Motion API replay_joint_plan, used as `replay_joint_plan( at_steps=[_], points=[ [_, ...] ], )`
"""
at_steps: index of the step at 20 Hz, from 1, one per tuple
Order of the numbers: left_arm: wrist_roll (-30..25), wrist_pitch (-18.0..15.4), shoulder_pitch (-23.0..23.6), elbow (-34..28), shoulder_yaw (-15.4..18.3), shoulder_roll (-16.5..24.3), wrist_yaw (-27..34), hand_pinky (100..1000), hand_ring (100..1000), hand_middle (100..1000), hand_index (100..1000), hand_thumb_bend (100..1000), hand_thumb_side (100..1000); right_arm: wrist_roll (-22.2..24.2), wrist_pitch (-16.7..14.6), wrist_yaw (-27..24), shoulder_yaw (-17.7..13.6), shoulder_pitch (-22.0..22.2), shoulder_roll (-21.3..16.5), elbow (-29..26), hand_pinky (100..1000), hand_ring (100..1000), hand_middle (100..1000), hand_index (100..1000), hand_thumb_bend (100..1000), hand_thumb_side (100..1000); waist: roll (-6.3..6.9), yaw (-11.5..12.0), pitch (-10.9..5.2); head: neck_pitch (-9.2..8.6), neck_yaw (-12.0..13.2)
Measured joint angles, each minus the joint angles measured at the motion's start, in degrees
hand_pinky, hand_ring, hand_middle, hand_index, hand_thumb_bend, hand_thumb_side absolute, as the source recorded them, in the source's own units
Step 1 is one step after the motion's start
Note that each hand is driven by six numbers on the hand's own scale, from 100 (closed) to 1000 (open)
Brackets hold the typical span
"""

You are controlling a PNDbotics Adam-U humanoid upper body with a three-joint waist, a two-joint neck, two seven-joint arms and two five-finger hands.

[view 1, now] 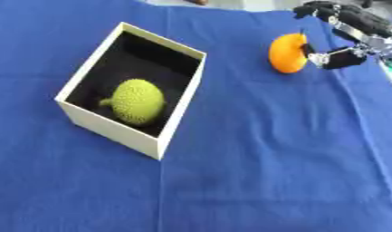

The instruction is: Pick up objects on the table and place them in the box.

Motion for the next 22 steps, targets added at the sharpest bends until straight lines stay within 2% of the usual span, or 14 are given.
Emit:
replay_joint_plan(
  at_steps=[8,16,22],
  points=[
    [-0.29,0.28,0.00,0.00,-0.12,0.66,-0.03,755,751,645,801,100,568,0.75,-0.75,2.87,-0.25,0.32,0.00,1.08,1000,1000,871,1000,100,198,-0.59,-0.15,0.62,0.01,-0.12],
    [-0.47,0.45,0.01,0.00,-0.13,1.10,-0.04,751,749,642,799,100,568,4.48,-1.83,7.10,0.04,0.50,0.00,1.73,1000,1000,881,997,100,334,-0.61,-0.38,0.75,0.04,-0.12],
    [-0.38,0.45,0.01,0.00,-0.13,1.10,0.00,748,746,639,795,100,568,5.48,-2.43,11.42,0.51,0.56,0.00,1.78,1000,1000,846,962,100,387,-0.57,-0.37,0.79,0.04,-0.12]
  ],
)
